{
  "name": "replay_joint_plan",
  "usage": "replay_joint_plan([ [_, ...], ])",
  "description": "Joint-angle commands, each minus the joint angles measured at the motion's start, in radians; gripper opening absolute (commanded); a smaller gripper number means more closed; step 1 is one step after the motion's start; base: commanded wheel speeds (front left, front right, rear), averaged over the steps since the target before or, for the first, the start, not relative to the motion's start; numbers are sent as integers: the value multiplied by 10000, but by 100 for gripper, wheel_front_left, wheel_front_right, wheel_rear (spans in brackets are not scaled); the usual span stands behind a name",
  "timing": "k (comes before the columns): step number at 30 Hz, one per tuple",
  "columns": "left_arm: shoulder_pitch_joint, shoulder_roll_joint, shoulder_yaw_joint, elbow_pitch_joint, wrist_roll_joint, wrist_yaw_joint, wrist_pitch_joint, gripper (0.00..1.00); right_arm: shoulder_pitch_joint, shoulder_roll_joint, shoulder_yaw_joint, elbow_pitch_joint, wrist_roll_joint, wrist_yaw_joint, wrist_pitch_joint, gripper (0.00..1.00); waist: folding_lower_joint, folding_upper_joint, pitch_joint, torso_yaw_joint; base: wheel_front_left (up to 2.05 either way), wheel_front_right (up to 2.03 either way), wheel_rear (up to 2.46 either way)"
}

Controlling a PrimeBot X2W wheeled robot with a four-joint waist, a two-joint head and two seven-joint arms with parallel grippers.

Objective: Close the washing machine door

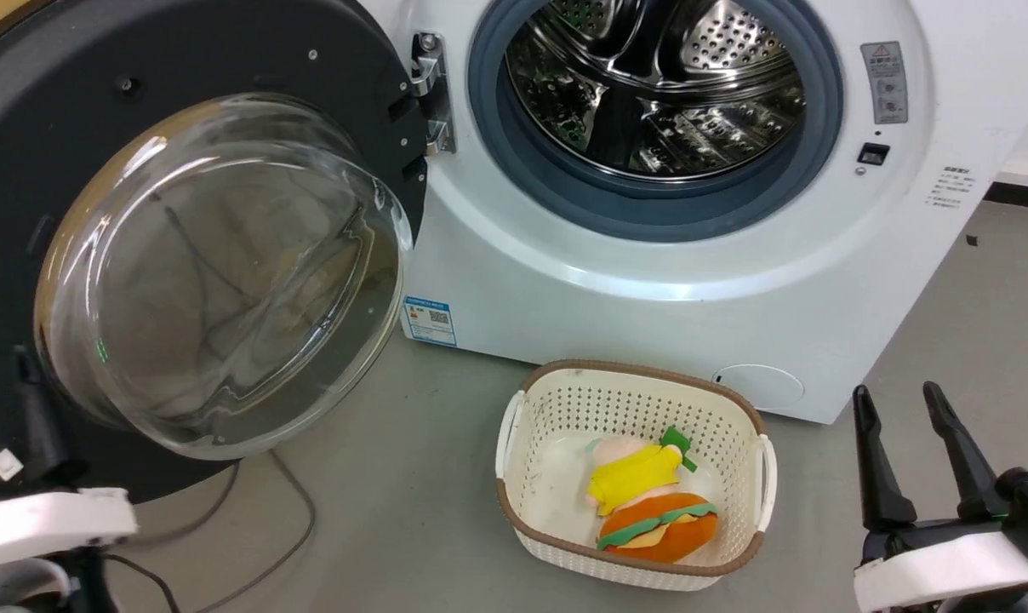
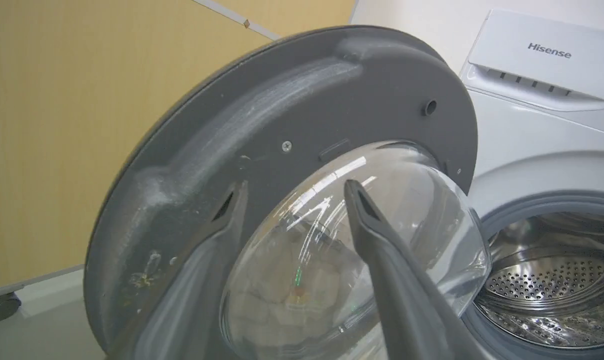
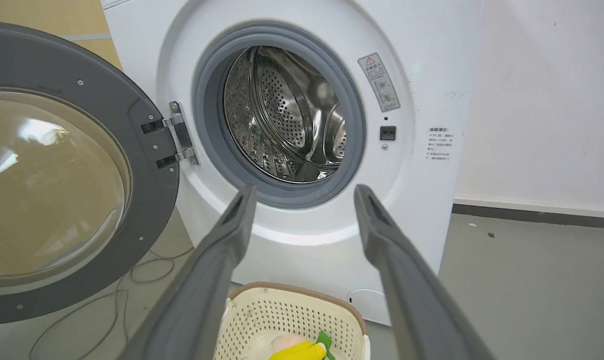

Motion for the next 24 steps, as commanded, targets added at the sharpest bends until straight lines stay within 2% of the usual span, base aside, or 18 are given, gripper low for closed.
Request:
replay_joint_plan([
  [1,-284,12,435,113,-450,-146,-132,100,76,9,-89,-93,174,4,-124,100,0,0,71,106,0,0,0],
  [3,-358,22,555,195,-626,-204,-153,100,80,9,-113,-102,194,4,-145,100,0,0,93,152,0,0,0],
  [7,-835,298,1042,591,-1667,-346,-52,100,80,9,-185,-143,262,5,-228,100,0,0,200,352,0,0,0],
  [13,-1639,1130,1705,1222,-2961,-389,436,100,5,10,-249,-214,351,5,-354,100,0,0,404,613,0,0,0],
  [14,-1776,1292,1802,1338,-3100,-374,479,58,-5,10,-261,-224,365,5,-375,100,0,0,438,655,0,0,0],
  [15,-1919,1446,1870,1463,-3223,-354,530,20,-11,10,-280,-233,381,5,-396,100,0,0,467,701,0,0,0],
  [16,-2067,1591,1920,1599,-3359,-324,614,0,-15,10,-302,-241,400,5,-416,100,0,0,502,743,0,0,0],
  [24,-3243,2733,2145,2998,-4266,-259,1254,0,-140,11,-410,-336,491,6,-582,100,0,0,843,991,0,0,0],
])
